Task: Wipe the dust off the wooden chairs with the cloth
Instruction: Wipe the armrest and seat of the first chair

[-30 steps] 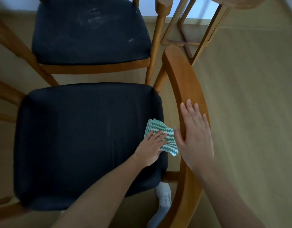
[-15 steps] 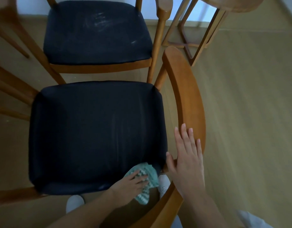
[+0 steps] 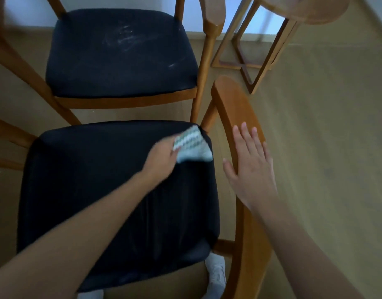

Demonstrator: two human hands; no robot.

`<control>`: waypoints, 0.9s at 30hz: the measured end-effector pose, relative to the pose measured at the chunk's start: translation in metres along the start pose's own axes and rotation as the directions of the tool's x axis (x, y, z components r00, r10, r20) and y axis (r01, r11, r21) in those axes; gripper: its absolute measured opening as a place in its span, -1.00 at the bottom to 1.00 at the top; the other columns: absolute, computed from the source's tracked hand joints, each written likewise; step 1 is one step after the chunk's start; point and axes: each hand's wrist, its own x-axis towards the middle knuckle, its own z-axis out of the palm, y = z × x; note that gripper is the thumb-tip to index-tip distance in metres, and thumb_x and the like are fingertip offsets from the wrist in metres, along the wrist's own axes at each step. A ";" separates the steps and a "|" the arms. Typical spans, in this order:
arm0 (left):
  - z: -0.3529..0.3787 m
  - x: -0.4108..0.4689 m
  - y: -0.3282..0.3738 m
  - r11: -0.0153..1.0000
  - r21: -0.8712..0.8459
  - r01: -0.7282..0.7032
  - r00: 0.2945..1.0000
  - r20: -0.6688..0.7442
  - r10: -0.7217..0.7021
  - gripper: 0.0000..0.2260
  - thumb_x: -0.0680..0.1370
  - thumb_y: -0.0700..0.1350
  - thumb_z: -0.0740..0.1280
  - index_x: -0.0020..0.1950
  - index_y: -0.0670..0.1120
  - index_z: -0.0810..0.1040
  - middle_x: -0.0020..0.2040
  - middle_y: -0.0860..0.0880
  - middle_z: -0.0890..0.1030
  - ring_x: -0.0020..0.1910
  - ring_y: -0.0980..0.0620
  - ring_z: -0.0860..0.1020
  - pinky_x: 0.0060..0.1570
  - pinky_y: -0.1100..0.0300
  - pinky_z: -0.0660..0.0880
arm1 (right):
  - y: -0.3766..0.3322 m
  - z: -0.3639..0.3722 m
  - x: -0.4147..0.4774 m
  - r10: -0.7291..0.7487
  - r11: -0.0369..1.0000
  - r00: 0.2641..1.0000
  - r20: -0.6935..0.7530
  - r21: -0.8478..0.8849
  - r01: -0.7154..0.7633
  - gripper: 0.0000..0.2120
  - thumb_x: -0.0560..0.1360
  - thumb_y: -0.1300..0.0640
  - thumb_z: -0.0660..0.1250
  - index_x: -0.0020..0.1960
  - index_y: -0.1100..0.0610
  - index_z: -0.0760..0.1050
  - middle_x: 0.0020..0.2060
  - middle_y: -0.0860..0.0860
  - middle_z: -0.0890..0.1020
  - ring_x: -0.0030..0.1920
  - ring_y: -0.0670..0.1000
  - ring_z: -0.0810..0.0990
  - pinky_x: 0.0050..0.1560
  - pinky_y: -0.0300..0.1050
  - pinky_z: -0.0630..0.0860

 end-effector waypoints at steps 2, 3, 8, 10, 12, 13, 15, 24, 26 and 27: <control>-0.005 0.048 0.000 0.998 0.059 -0.011 0.992 -0.123 0.018 -0.67 0.61 -0.23 0.18 0.38 -0.17 0.40 0.27 -0.14 0.51 0.24 -0.06 0.45 0.17 0.28 0.30 | 0.001 0.002 0.018 -0.001 0.998 1.000 0.026 -0.062 0.003 -0.38 0.61 -0.12 -0.01 0.53 0.02 -0.25 0.53 -0.05 -0.17 0.45 -0.10 -0.30 0.40 -0.11 -0.32; -0.004 0.070 -0.003 0.995 0.097 -0.018 0.986 -0.165 0.033 -0.65 0.61 -0.23 0.18 0.41 -0.16 0.35 0.32 -0.14 0.47 0.29 -0.05 0.41 0.26 0.24 0.28 | 0.002 0.004 0.022 0.003 0.997 1.000 0.029 -0.081 -0.001 -0.38 0.61 -0.14 -0.04 0.53 0.03 -0.24 0.53 -0.05 -0.16 0.47 -0.08 -0.28 0.42 -0.09 -0.30; 0.029 0.126 -0.042 0.912 0.392 -0.116 0.980 0.193 0.041 -0.61 0.63 -0.15 0.16 0.47 -0.11 0.26 0.43 -0.13 0.35 0.43 -0.10 0.27 0.40 0.06 0.16 | 0.006 0.016 0.022 0.006 0.997 0.998 -0.067 -0.073 -0.011 -0.36 0.54 -0.20 -0.09 0.54 0.08 -0.02 0.52 -0.01 0.05 0.52 -0.02 -0.03 0.48 -0.02 -0.11; 0.047 0.124 -0.055 0.861 0.496 -0.113 0.946 0.317 -0.059 -0.58 0.65 -0.01 0.08 0.49 -0.08 0.21 0.48 -0.09 0.26 0.48 -0.08 0.18 0.43 0.06 0.03 | 0.006 0.018 0.022 -0.004 0.997 0.995 -0.097 -0.079 -0.003 -0.36 0.54 -0.18 -0.03 0.53 0.10 0.05 0.51 0.03 0.13 0.51 0.03 0.06 0.46 -0.02 -0.09; 0.057 0.122 -0.058 0.841 0.535 -0.082 0.957 0.277 -0.083 -0.55 0.66 0.05 0.00 0.51 -0.10 0.17 0.51 -0.05 0.20 0.50 -0.01 0.10 0.45 0.08 -0.08 | 0.006 0.019 0.023 -0.010 0.997 0.993 -0.115 -0.083 0.001 -0.36 0.54 -0.17 0.00 0.52 0.12 0.09 0.50 0.05 0.18 0.50 0.05 0.11 0.44 -0.01 -0.07; 0.059 0.121 -0.056 0.836 0.543 -0.076 0.962 0.261 -0.081 -0.54 0.66 0.05 -0.03 0.51 -0.12 0.16 0.52 -0.04 0.20 0.51 0.00 0.09 0.45 0.09 -0.10 | 0.006 0.019 0.022 -0.009 0.997 0.993 -0.114 -0.082 0.000 -0.36 0.54 -0.17 0.00 0.52 0.13 0.10 0.50 0.05 0.18 0.50 0.05 0.10 0.44 -0.01 -0.07; 0.061 0.116 -0.053 0.811 0.573 -0.116 0.958 0.281 -0.062 -0.54 0.67 0.04 -0.05 0.51 -0.15 0.15 0.53 -0.03 0.17 0.52 0.01 0.05 0.47 0.09 -0.13 | 0.006 0.019 0.022 -0.006 0.997 0.994 -0.109 -0.075 -0.002 -0.35 0.54 -0.18 -0.01 0.53 0.12 0.09 0.50 0.04 0.16 0.50 0.04 0.08 0.44 -0.01 -0.09; 0.060 0.016 -0.062 0.823 0.455 -0.342 0.889 0.441 0.125 -0.49 0.63 0.14 -0.17 0.51 -0.08 0.13 0.54 0.02 0.05 0.52 0.06 -0.05 0.47 0.15 -0.23 | 0.002 0.013 0.012 -0.038 0.999 0.998 -0.059 -0.003 0.038 -0.34 0.51 -0.22 -0.11 0.53 0.05 -0.09 0.50 -0.07 -0.07 0.50 -0.09 -0.15 0.47 -0.08 -0.22; 0.061 -0.024 -0.067 0.829 0.408 -0.383 0.875 0.447 0.184 -0.40 0.61 0.19 -0.24 0.46 -0.11 0.25 0.50 -0.03 0.20 0.49 -0.01 0.06 0.45 0.15 -0.16 | -0.004 0.015 -0.005 -0.031 0.995 0.999 -0.034 0.094 0.034 -0.35 0.51 -0.21 -0.11 0.51 0.02 -0.12 0.49 -0.11 -0.08 0.50 -0.12 -0.19 0.45 -0.20 -0.34; 0.061 -0.043 -0.070 0.842 0.375 -0.387 0.870 0.452 0.199 -0.39 0.61 0.20 -0.24 0.44 -0.12 0.28 0.48 -0.03 0.24 0.47 -0.04 0.10 0.44 0.13 -0.13 | -0.007 0.017 -0.018 -0.027 0.993 0.999 -0.032 0.116 0.030 -0.36 0.52 -0.20 -0.09 0.52 0.03 -0.09 0.49 -0.10 -0.06 0.51 -0.10 -0.17 0.45 -0.22 -0.35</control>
